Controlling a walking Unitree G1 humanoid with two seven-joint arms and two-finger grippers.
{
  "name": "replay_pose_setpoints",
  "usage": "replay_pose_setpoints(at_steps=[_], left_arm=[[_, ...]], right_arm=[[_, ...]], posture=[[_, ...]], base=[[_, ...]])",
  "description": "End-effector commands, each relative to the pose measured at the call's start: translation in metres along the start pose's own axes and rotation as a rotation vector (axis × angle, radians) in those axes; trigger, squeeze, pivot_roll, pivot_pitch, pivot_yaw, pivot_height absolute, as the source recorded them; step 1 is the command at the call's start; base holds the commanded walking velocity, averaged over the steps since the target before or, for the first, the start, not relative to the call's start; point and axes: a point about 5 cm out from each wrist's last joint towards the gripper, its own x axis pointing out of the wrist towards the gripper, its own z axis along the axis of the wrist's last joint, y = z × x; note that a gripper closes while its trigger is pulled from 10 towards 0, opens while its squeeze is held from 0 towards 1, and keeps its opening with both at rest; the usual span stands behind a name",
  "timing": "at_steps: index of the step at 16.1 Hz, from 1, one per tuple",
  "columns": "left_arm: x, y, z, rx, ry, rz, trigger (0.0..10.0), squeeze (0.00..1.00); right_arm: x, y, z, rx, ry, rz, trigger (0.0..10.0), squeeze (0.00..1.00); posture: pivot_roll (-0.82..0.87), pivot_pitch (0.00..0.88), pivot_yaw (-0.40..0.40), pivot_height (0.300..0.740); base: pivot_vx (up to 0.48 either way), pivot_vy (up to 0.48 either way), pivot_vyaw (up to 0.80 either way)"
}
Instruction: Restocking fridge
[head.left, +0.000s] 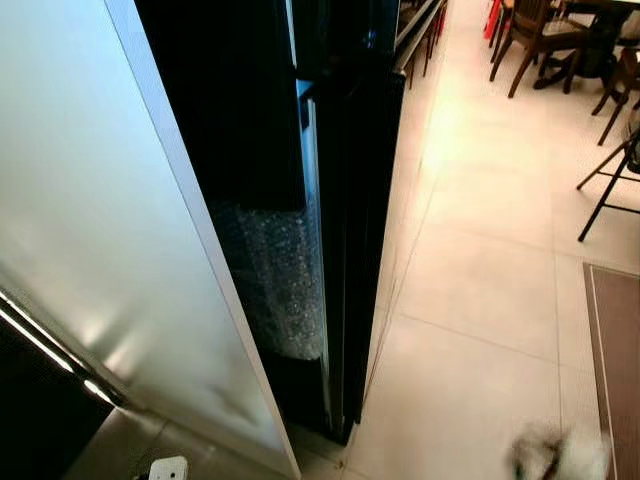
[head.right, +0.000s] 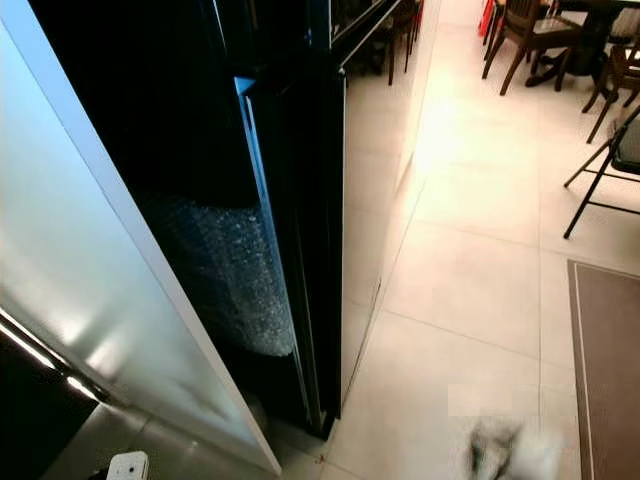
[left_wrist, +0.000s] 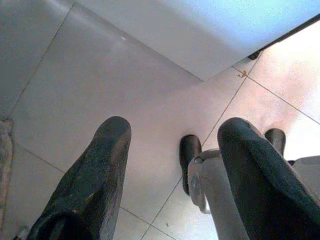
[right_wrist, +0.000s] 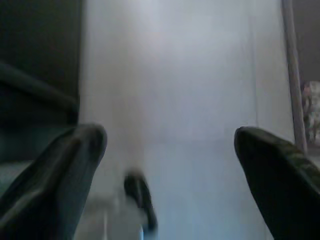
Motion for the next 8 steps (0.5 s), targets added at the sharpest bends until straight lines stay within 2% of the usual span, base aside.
replay_pose_setpoints(at_steps=[1,2,5,8], left_arm=[[-0.001,0.002,-0.004,0.011,0.025,0.004,10.0,0.0],[-0.001,0.002,-0.004,0.016,0.023,0.011,10.0,0.0],[-0.001,0.004,-0.003,0.053,0.031,0.011,10.0,0.0],[-0.001,0.006,-0.001,0.066,0.034,0.012,10.0,0.0]], right_arm=[[0.0,0.008,-0.01,-0.096,0.06,0.039,10.0,0.0],[-0.002,0.013,-0.026,-0.08,0.111,0.036,10.0,0.0],[-0.002,0.025,-0.036,-0.069,0.133,0.042,10.0,0.0],[-0.002,0.038,-0.044,-0.075,0.166,0.058,10.0,0.0]], posture=[[-0.12,0.0,0.058,0.74],[-0.11,0.0,0.056,0.74],[-0.12,0.0,0.069,0.74],[-0.11,0.0,0.075,0.74]], base=[[0.0,0.0,0.0],[0.0,0.0,0.0],[0.0,0.0,0.0],[0.0,-0.275,0.0]])
